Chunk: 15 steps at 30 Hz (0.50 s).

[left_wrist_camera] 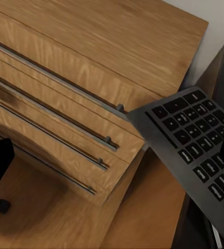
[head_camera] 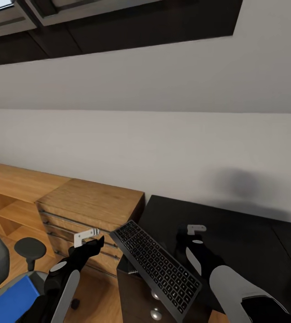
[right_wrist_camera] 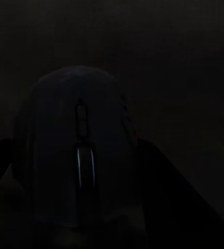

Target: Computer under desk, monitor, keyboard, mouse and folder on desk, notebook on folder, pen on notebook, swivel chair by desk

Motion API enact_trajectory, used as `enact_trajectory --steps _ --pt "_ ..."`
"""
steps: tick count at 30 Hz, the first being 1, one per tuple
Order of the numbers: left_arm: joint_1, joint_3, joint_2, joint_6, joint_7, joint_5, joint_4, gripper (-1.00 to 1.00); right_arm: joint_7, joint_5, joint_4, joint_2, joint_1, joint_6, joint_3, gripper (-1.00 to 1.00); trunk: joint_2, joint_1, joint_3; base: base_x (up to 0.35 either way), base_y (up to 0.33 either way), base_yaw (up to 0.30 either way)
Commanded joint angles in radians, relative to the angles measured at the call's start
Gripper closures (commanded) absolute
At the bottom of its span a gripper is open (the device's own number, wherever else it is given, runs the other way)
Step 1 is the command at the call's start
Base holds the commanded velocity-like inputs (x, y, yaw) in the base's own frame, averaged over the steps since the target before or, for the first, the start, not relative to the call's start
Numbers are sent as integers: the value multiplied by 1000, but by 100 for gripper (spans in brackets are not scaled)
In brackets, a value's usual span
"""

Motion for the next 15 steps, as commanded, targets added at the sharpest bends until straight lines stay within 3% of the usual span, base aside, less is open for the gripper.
enact_trajectory --steps 1,10,11,15 --pt "-1 -1 0 3 9 11 -2 -100 -6 -11 -2 -1 0 6 8 100 -8 4 -4 0 0 0" --pt "0 -2 1 3 9 11 -1 -100 -6 -11 -3 -1 0 27 8 100 -71 38 -33 0 0 0" --pt "0 -1 1 3 9 11 -2 -100 -6 -11 -4 -1 0 28 8 -100 -78 42 -36 0 0 0" --pt "0 -2 2 3 9 11 -2 -100 -6 -11 -6 -7 0 29 8 -100 -78 42 -36 0 0 0"
